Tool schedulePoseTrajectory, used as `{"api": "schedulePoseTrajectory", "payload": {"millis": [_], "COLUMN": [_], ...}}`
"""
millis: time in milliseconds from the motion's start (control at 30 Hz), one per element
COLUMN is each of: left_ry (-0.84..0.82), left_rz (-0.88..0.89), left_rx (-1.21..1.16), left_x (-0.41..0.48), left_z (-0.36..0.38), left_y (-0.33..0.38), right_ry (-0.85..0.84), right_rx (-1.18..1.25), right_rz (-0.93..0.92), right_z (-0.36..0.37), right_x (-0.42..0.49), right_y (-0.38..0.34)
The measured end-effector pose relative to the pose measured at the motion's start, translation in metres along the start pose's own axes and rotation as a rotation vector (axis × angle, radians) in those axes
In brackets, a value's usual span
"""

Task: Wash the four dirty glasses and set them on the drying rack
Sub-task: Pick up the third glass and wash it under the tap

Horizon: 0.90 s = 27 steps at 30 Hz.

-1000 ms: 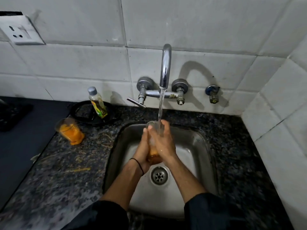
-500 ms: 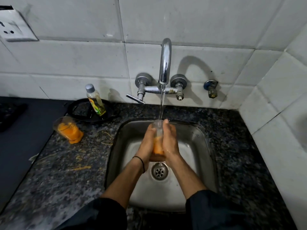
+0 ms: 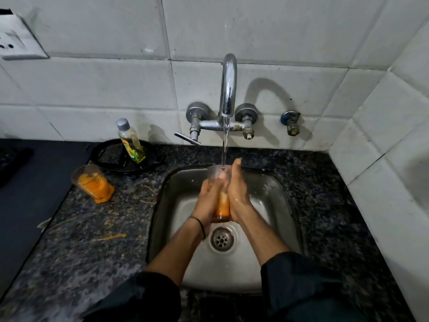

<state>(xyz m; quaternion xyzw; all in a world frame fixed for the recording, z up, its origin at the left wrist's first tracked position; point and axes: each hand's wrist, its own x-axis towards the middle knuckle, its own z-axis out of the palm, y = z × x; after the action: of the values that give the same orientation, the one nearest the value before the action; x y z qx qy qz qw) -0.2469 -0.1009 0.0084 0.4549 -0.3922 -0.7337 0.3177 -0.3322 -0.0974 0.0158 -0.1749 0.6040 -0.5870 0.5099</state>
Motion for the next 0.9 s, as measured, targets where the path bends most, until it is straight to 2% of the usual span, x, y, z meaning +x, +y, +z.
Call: {"api": "schedulePoseTrajectory", "payload": {"millis": [67, 133, 200, 233, 267, 333, 400, 467, 500, 533, 600, 667, 733, 767, 800, 867, 900], "left_ry": [0.012, 0.186, 0.273, 0.268, 0.226, 0.101, 0.046, 0.03, 0.024, 0.052, 0.184, 0.216, 0.349, 0.393, 0.361, 0.176, 0.098], "left_rz": [-0.133, -0.158, -0.018, 0.089, 0.187, 0.251, 0.09, -0.286, -0.434, -0.507, -0.429, -0.187, 0.01, 0.033, 0.005, -0.138, -0.221], "left_rx": [0.009, 0.02, 0.15, 0.181, 0.176, 0.141, 0.056, -0.195, -0.309, -0.4, -0.482, -0.451, -0.135, -0.046, -0.058, -0.213, -0.3], "left_x": [0.007, 0.018, 0.024, 0.02, 0.013, -0.003, -0.006, 0.0, 0.001, 0.003, 0.011, 0.02, 0.02, 0.02, 0.014, 0.01, 0.007], "left_z": [-0.004, -0.004, -0.001, 0.002, 0.006, 0.012, 0.008, 0.004, 0.005, 0.006, 0.012, 0.017, 0.018, 0.015, 0.013, 0.01, 0.01], "left_y": [0.014, 0.016, 0.008, 0.003, -0.003, -0.011, -0.014, -0.007, 0.0, 0.006, 0.01, 0.008, -0.001, -0.007, -0.008, -0.008, -0.005], "right_ry": [-0.059, -0.086, -0.054, 0.026, 0.115, 0.208, 0.19, 0.102, 0.065, 0.024, -0.029, 0.023, 0.091, 0.103, 0.115, 0.136, 0.155], "right_rx": [-0.078, -0.247, -0.289, -0.294, -0.278, -0.197, -0.103, -0.052, -0.07, -0.13, -0.352, -0.541, -0.497, -0.398, -0.278, -0.16, -0.214], "right_rz": [-0.087, -0.244, -0.309, -0.328, -0.35, -0.294, -0.231, -0.231, -0.276, -0.352, -0.491, -0.575, -0.536, -0.474, -0.411, -0.326, -0.335], "right_z": [0.0, 0.003, 0.01, 0.012, 0.012, 0.009, 0.004, 0.002, 0.003, 0.006, 0.013, 0.019, 0.02, 0.019, 0.018, 0.014, 0.011], "right_x": [0.001, 0.002, 0.001, 0.003, 0.003, 0.009, 0.015, 0.014, 0.01, 0.006, 0.0, 0.0, 0.002, 0.006, 0.011, 0.02, 0.021], "right_y": [0.008, 0.017, 0.021, 0.019, 0.012, 0.003, -0.001, -0.002, -0.001, 0.0, 0.002, 0.006, 0.002, -0.002, -0.006, -0.01, -0.01]}}
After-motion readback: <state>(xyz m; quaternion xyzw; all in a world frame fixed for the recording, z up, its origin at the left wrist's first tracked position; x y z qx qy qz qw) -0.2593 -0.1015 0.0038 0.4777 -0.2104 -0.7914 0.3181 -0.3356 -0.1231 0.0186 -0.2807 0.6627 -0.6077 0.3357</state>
